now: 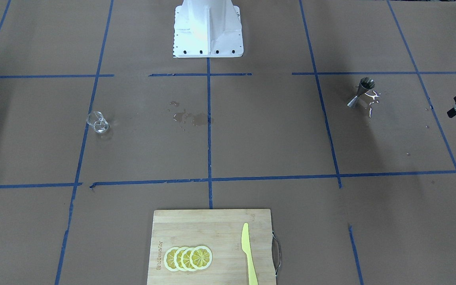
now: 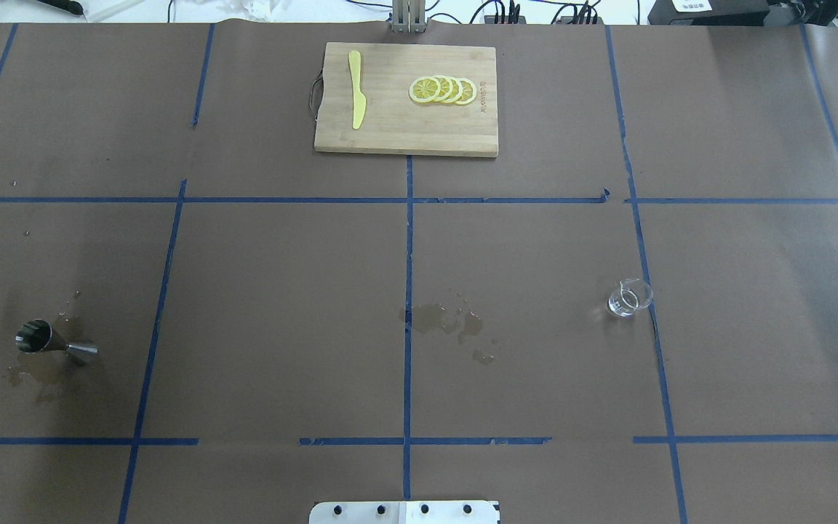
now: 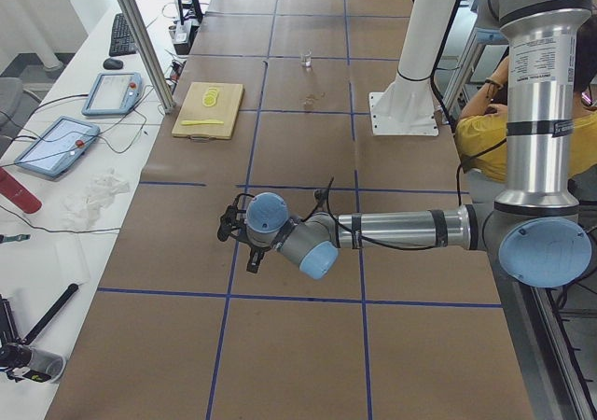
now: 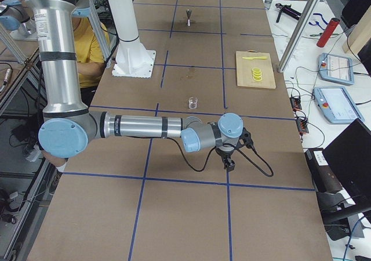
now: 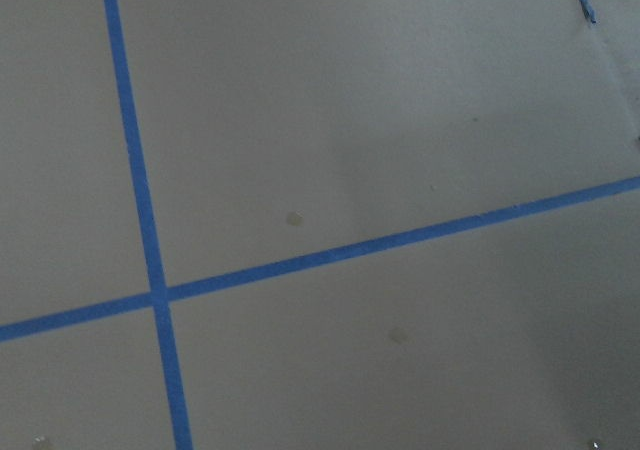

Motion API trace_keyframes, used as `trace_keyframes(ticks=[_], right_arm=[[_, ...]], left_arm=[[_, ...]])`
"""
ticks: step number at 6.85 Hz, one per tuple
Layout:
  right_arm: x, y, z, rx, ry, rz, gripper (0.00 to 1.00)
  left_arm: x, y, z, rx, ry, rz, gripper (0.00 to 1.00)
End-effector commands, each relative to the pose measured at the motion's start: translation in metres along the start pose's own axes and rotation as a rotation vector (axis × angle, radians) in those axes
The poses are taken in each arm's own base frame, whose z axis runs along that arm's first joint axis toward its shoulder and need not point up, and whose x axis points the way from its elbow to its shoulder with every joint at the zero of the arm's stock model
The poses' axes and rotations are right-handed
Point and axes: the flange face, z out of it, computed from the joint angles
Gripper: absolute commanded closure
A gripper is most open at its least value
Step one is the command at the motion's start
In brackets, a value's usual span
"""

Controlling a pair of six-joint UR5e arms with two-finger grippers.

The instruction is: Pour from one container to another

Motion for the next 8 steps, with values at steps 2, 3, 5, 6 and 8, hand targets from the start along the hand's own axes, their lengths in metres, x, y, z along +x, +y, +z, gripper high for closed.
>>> trace_keyframes(ticks=[2,3,5,6,8], right_arm=[[-0.001,-0.014,-0.015,-0.072,-0.018,0.007,0.0],[0.005,-0.003,-0.009,-0.085,-0.003,0.022,0.0],[0.009,0.014,0.001,-0.103,-0.008,0.034,0.0],[0.009,0.013,0.0,-0.101,-0.002,0.031,0.0],[0.008,0.005,-0.004,-0.103,0.033,0.015,0.0]], left_arm=[[0.011,-0.008,-0.005,-0.058,-0.015,0.032,0.0],[-0.018,-0.008,-0.038,-0.029,-0.067,0.039,0.0],[-0.064,-0.001,-0.053,-0.047,-0.205,-0.048,0.0],[-0.071,0.0,-0.055,-0.053,-0.253,-0.02,0.0],[-0.051,-0.017,-0.063,-0.032,-0.367,0.038,0.0]])
